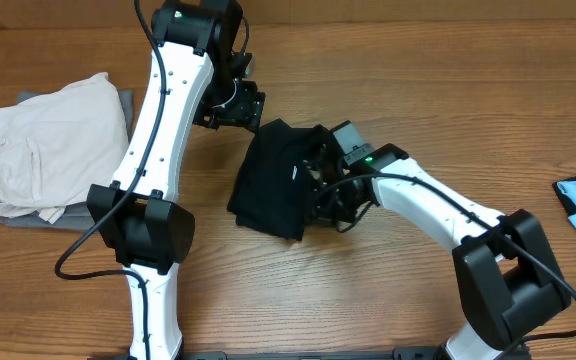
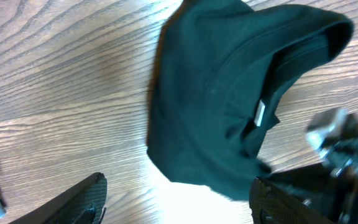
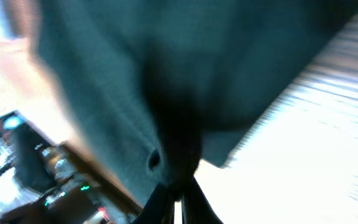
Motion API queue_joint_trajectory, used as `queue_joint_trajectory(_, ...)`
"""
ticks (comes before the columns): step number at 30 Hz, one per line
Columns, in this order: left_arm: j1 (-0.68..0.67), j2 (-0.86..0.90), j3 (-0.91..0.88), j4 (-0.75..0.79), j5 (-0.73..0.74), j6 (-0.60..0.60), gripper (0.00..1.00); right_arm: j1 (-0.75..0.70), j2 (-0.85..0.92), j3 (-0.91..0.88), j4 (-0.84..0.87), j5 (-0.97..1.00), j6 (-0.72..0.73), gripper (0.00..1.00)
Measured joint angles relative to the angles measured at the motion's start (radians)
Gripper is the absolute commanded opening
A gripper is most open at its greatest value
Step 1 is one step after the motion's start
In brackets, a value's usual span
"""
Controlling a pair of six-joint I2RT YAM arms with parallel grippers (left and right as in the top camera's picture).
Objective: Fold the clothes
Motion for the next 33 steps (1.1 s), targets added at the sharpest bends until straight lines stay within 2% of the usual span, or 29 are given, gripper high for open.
queue_joint_trajectory(7, 0.0, 0.0, -0.063, -0.002, -0.006, 0.001, 0.77, -0.152, 0.0, 0.0, -0.129, 0.095, -0.003, 0.08)
queue_joint_trajectory(11, 0.0, 0.0, -0.142, 0.02, 0.01, 0.002, 0.76, -0.187, 0.0, 0.0, -0.141, 0.113, -0.017, 0.16)
queue_joint_trajectory(12, 0.0, 0.0, -0.169, 0.036, 0.023, 0.002, 0.75, -0.186, 0.0, 0.0, -0.139, 0.116, -0.022, 0.16)
queue_joint_trajectory(15, 0.0, 0.0, -0.266, 0.114, 0.077, 0.018, 0.75, -0.185, 0.0, 0.0, -0.133, 0.122, -0.047, 0.04)
queue_joint_trajectory(16, 0.0, 0.0, -0.301, 0.148, 0.095, 0.024, 0.75, -0.185, 0.0, 0.0, -0.13, 0.125, -0.06, 0.04)
queue_joint_trajectory(19, 0.0, 0.0, -0.379, 0.278, 0.137, 0.052, 0.64, -0.188, 0.0, -0.001, -0.126, 0.135, -0.086, 0.04)
queue_joint_trajectory(23, 0.0, 0.0, -0.433, 0.439, 0.196, 0.109, 0.61, -0.201, 0.0, -0.001, -0.135, 0.151, -0.1, 0.04)
queue_joint_trajectory(27, -0.01, 0.0, -0.439, 0.494, 0.224, 0.158, 0.62, -0.214, 0.0, -0.001, -0.146, 0.265, -0.082, 0.04)
queue_joint_trajectory(28, -0.016, 0.0, -0.439, 0.505, 0.229, 0.174, 0.62, -0.219, 0.0, -0.001, -0.142, 0.294, -0.076, 0.07)
queue_joint_trajectory(30, -0.025, 0.0, -0.439, 0.507, 0.235, 0.189, 0.62, -0.236, 0.0, -0.001, -0.13, 0.326, -0.074, 0.19)
queue_joint_trajectory(33, -0.033, 0.0, -0.439, 0.497, 0.243, 0.212, 0.61, -0.27, 0.0, 0.0, -0.105, 0.309, -0.156, 0.24)
